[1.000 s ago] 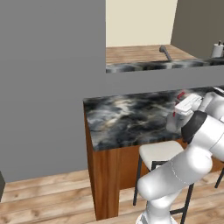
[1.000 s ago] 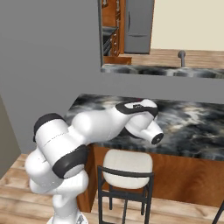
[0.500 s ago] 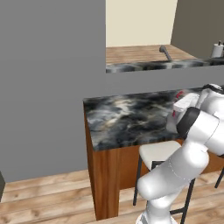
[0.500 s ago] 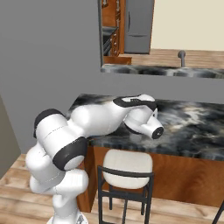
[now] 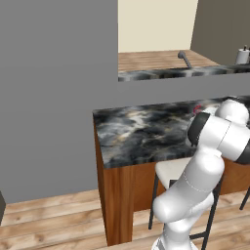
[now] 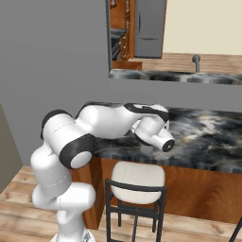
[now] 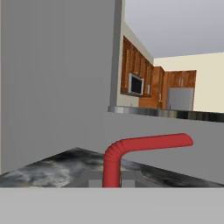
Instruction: Take a straw from the drawer in front and place it inside the glass cup on the dining counter.
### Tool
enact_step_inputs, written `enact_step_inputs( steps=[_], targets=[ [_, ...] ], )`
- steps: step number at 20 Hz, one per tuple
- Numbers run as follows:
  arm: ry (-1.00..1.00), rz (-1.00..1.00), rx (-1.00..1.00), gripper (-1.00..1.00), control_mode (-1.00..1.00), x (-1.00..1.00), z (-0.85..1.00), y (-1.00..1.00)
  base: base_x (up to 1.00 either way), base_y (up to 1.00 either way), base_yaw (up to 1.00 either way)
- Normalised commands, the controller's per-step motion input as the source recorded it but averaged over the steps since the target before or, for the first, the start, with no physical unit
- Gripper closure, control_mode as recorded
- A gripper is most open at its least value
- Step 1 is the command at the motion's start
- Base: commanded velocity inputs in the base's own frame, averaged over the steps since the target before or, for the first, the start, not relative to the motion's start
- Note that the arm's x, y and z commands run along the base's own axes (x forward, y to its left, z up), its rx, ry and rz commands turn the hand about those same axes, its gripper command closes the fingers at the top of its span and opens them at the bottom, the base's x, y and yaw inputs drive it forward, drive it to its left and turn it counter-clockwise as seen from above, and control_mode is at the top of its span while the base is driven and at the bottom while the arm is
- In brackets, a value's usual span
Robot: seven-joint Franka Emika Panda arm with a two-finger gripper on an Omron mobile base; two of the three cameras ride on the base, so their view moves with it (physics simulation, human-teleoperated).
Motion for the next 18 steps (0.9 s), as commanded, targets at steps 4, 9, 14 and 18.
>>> enact_step_inputs(
  steps=[4, 9, 14, 18],
  targets=[
    [0.0, 0.0, 0.0, 1.0, -1.0, 0.15, -0.16, -0.13, 0.0, 0.0, 0.0],
    [0.0, 0.0, 0.0, 1.0, -1.0, 0.15, -0.17, -0.08, 0.0, 0.0, 0.0],
    [0.0, 0.0, 0.0, 1.0, -1.0, 0.08, -0.2, -0.05, 0.0, 0.0, 0.0],
    [0.0, 0.0, 0.0, 1.0, -1.0, 0.1, -0.19, -0.01, 0.0, 0.0, 0.0]
  ],
)
